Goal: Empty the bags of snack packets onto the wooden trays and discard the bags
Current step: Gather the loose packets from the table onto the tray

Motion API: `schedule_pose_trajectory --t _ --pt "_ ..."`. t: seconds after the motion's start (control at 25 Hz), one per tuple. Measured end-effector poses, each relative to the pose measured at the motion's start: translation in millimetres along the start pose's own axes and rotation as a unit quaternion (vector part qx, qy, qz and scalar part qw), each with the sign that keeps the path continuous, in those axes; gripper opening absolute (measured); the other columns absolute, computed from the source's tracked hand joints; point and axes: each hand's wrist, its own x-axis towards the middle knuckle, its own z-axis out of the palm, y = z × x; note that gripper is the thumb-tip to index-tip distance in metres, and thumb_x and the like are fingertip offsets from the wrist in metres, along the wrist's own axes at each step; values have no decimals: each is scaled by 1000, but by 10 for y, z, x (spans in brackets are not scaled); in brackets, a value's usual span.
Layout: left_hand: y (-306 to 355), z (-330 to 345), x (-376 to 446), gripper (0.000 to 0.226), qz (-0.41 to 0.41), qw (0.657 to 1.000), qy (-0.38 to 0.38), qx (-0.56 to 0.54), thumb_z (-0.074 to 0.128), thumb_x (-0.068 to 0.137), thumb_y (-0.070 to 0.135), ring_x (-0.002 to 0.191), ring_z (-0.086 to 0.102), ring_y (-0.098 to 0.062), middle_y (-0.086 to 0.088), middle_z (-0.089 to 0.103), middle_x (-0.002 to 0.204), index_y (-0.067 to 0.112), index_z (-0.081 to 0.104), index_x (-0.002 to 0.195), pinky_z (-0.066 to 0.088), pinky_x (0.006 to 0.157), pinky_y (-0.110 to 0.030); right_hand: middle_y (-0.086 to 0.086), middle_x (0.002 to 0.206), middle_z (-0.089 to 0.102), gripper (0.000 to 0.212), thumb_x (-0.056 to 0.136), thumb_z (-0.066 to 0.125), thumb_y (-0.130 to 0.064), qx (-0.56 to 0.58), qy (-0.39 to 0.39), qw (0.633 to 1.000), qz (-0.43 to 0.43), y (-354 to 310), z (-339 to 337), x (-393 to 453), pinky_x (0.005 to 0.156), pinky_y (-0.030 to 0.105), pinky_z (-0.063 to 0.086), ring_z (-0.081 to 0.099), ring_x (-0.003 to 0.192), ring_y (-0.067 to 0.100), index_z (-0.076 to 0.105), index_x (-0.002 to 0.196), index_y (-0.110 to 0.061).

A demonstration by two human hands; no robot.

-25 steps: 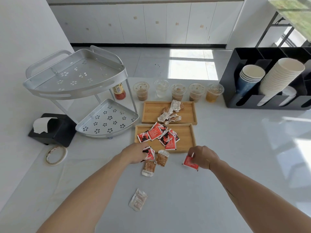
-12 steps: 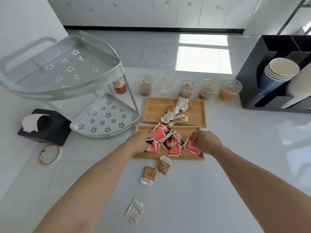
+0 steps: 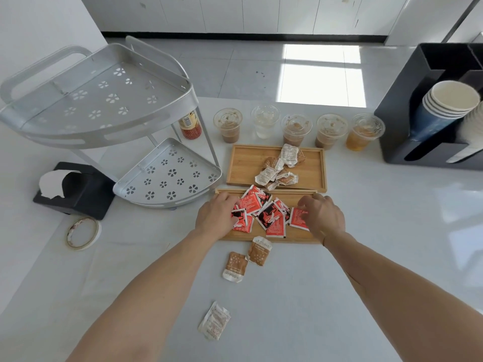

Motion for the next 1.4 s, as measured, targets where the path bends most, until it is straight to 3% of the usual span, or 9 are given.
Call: schedule_pose_trajectory --t 0.16,0.32,0.44,0.64,0.76,0.92,1.16,1.4 --pt "-26 29 -218 30 -6 999 45 -12 63 89 35 105 55 -17 5 56 114 24 57 116 50 69 -33 2 115 63 27 94 54 -20 -27 38 998 -30 -88 6 -194 79 36 45 54 105 26 60 120 -25" --pt "-94 81 -540 24 -58 995 16 -86 64 86 40 92 59 -12 8 60 103 26 60 105 46 65 -29 -1 109 67 27 93 56 -36 0 43 997 -61 -210 74 -495 81 35 45 56 105 24 62 117 -26" --pt "-152 148 -754 30 -68 992 -28 -104 67 83 43 96 60 -10 9 61 106 29 60 109 49 72 -29 -3 107 69 33 91 57 -47 -9 19 997 -75 -338 199 -700 86 37 47 56 107 23 62 117 -26" --pt "-129 242 -939 45 -47 991 -55 -113 73 78 44 105 57 -14 6 59 116 29 61 118 50 80 -33 -3 125 59 51 85 61 -53 -63 7 988 -138 -563 381 -859 91 39 42 49 115 23 50 130 -32" --pt "-57 319 -984 53 -20 994 -75 -79 74 76 43 114 54 -19 2 56 122 27 58 125 50 88 -39 0 130 53 60 85 61 -56 -79 -8 988 -131 -712 425 -853 93 40 41 47 118 26 45 135 -28" --pt "22 429 -1031 54 -4 998 -63 -28 71 79 38 114 52 -25 -2 51 121 25 53 128 48 85 -40 3 125 53 51 86 66 -44 -85 -19 991 -102 -849 451 -848 92 41 41 48 114 27 47 130 -25" --pt "-8 508 -1051 42 -34 995 -55 -81 73 77 33 106 53 -21 1 46 115 23 55 114 47 72 -35 3 116 52 45 84 69 -16 -40 -26 996 -80 -874 512 -858 84 38 47 52 102 26 45 122 -21" --pt "48 523 -1039 29 -59 989 -63 -118 70 79 25 94 58 -21 2 61 108 24 51 102 41 65 -30 2 111 53 33 84 69 -17 11 -33 997 -73 -807 493 -805 72 35 51 58 93 24 50 110 -20"
